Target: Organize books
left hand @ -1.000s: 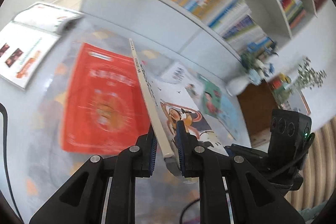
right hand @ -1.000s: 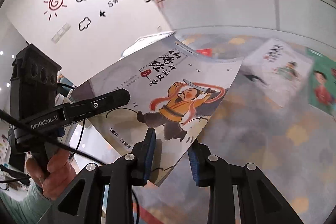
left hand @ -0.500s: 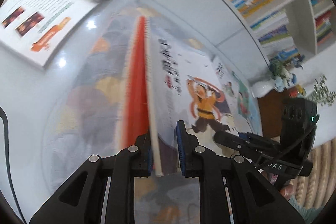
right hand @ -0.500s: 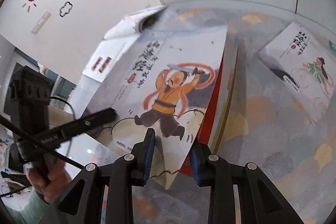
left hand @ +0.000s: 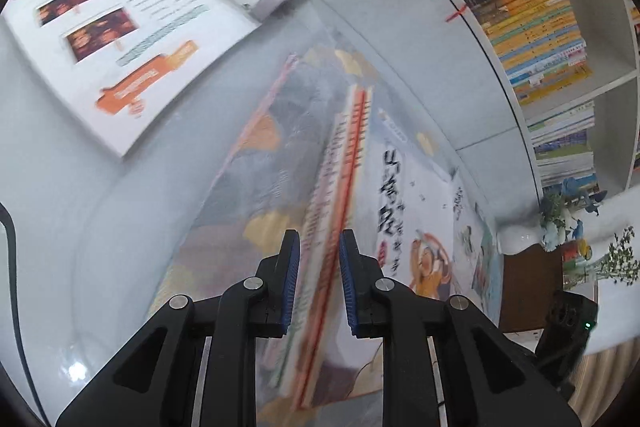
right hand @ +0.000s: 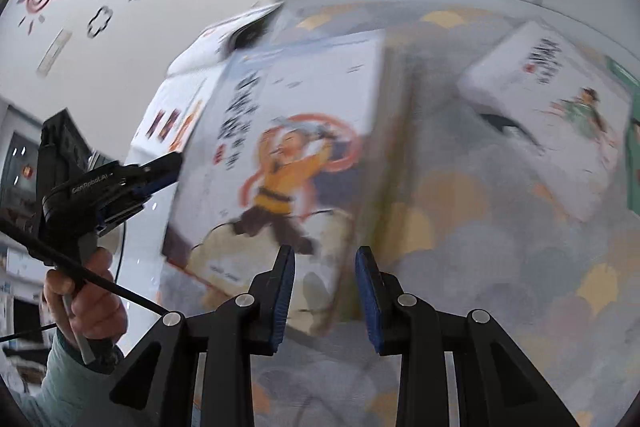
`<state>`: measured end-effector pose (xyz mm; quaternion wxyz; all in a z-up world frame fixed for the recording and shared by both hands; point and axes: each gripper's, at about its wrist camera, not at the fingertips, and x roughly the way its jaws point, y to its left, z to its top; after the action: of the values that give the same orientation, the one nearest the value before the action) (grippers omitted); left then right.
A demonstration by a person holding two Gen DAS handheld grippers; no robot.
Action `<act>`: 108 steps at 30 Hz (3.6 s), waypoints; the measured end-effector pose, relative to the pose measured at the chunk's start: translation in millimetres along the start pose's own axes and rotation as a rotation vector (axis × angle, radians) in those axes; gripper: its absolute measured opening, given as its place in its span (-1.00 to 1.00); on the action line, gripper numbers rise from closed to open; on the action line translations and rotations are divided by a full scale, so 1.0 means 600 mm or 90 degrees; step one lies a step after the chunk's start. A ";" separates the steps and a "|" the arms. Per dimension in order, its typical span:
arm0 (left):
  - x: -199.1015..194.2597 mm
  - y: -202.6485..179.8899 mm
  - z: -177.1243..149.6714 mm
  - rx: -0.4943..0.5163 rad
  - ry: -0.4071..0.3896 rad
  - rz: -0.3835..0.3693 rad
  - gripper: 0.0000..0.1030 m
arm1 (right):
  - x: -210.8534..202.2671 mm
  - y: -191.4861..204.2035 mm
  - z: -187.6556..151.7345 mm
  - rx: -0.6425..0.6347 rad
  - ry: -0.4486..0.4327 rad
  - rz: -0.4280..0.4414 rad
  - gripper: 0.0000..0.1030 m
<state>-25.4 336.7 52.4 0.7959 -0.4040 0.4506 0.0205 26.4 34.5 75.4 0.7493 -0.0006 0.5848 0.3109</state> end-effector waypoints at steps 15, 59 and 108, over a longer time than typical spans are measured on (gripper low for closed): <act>0.031 -0.265 0.031 0.261 0.007 0.007 -0.46 | -0.084 -0.261 -0.026 0.284 -0.100 -0.019 -0.25; 0.199 -0.282 -0.375 0.224 0.410 -0.013 -0.43 | -0.212 -0.362 -0.303 0.357 -0.095 -0.049 -0.18; 0.200 -0.306 -0.450 -0.225 0.354 -0.294 -0.79 | -0.192 -0.506 -0.408 0.466 0.001 0.363 0.07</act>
<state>-70.6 -5.4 7.1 0.5454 -0.6156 0.5356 -0.1917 -60.7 -353.4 -11.1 0.5844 0.4245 0.6333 0.2777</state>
